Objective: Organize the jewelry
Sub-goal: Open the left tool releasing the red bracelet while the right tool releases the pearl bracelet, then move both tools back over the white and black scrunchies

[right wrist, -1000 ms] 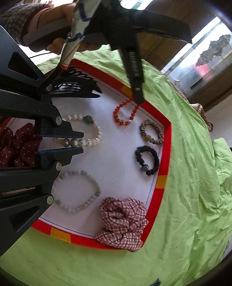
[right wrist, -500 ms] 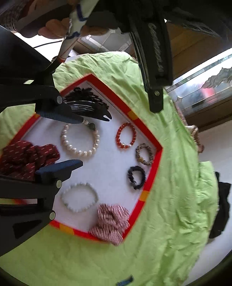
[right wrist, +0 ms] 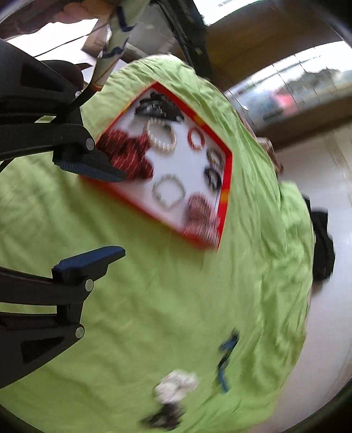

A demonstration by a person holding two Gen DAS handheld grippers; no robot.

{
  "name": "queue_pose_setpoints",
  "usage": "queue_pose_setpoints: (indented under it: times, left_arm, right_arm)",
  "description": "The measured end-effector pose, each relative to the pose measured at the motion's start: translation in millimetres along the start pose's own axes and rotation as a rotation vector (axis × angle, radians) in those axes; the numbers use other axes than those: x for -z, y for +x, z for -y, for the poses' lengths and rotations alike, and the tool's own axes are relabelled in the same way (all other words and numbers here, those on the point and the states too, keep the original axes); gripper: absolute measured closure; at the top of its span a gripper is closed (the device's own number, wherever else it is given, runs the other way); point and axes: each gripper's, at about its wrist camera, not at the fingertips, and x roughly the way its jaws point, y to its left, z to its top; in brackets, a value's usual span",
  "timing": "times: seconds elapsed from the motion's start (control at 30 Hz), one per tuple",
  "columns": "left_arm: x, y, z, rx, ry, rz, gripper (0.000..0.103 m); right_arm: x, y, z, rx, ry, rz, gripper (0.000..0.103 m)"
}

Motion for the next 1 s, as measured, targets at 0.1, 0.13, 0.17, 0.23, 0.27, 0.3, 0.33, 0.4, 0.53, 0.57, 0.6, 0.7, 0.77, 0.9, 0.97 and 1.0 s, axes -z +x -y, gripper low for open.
queue_pose_setpoints:
  times: [0.1, 0.13, 0.17, 0.23, 0.27, 0.3, 0.33, 0.4, 0.53, 0.57, 0.6, 0.7, 0.77, 0.9, 0.97, 1.0]
  left_arm:
    - [16.1, -11.5, 28.7, 0.003, 0.058, 0.016, 0.056]
    - [20.1, -14.3, 35.1, 0.006, 0.066, 0.019, 0.054]
    - [25.8, -16.7, 43.9, 0.014, 0.075, 0.022, 0.053]
    - [36.0, -17.9, 59.5, 0.030, 0.086, 0.022, 0.052]
    - [40.8, -16.7, 67.6, 0.041, 0.094, 0.013, 0.052]
    - [46.6, -14.7, 78.1, 0.055, 0.110, -0.005, 0.052]
    - [49.7, -13.3, 85.1, 0.064, 0.122, -0.017, 0.052]
    - [58.8, -12.1, 101.8, 0.083, 0.155, -0.037, 0.052]
    - [77.1, -17.7, 133.1, 0.104, 0.224, -0.044, 0.052]
    - [80.3, -18.4, 138.4, 0.107, 0.236, -0.046, 0.052]
    - [83.9, -19.1, 143.3, 0.110, 0.249, -0.049, 0.052]
    - [93.2, -20.6, 157.3, 0.115, 0.284, -0.058, 0.052]
    - [96.5, -20.5, 162.5, 0.115, 0.298, -0.061, 0.052]
    - [100.8, -19.8, 167.2, 0.107, 0.319, -0.063, 0.052]
    - [101.5, -19.0, 166.9, 0.102, 0.325, -0.065, 0.052]
    - [101.3, -18.7, 166.4, 0.101, 0.323, -0.065, 0.052]
  right_arm:
    - [16.1, -13.1, 32.2, 0.036, 0.081, 0.010, 0.050]
    - [22.1, -17.8, 41.4, 0.050, 0.106, 0.014, 0.050]
    - [27.5, -21.9, 49.3, 0.063, 0.126, 0.017, 0.050]
    - [41.8, -31.8, 67.2, 0.090, 0.170, 0.022, 0.049]
    - [49.0, -35.5, 76.3, 0.105, 0.190, 0.021, 0.049]
    - [56.2, -38.4, 85.0, 0.122, 0.209, 0.017, 0.049]
    - [62.0, -40.8, 92.9, 0.137, 0.224, 0.012, 0.049]
    - [70.8, -45.7, 105.4, 0.155, 0.248, 0.010, 0.049]
    - [86.3, -58.0, 131.3, 0.180, 0.309, 0.026, 0.049]
    - [89.7, -60.9, 137.8, 0.186, 0.326, 0.031, 0.049]
    - [91.9, -62.5, 141.3, 0.190, 0.335, 0.033, 0.049]
    - [96.6, -66.8, 150.1, 0.212, 0.353, 0.041, 0.049]
    - [98.2, -69.7, 152.6, 0.228, 0.355, 0.048, 0.048]
    - [99.2, -74.9, 151.3, 0.260, 0.339, 0.065, 0.048]
    - [99.0, -77.3, 149.3, 0.277, 0.324, 0.075, 0.047]
    - [98.5, -78.8, 147.3, 0.288, 0.315, 0.082, 0.047]
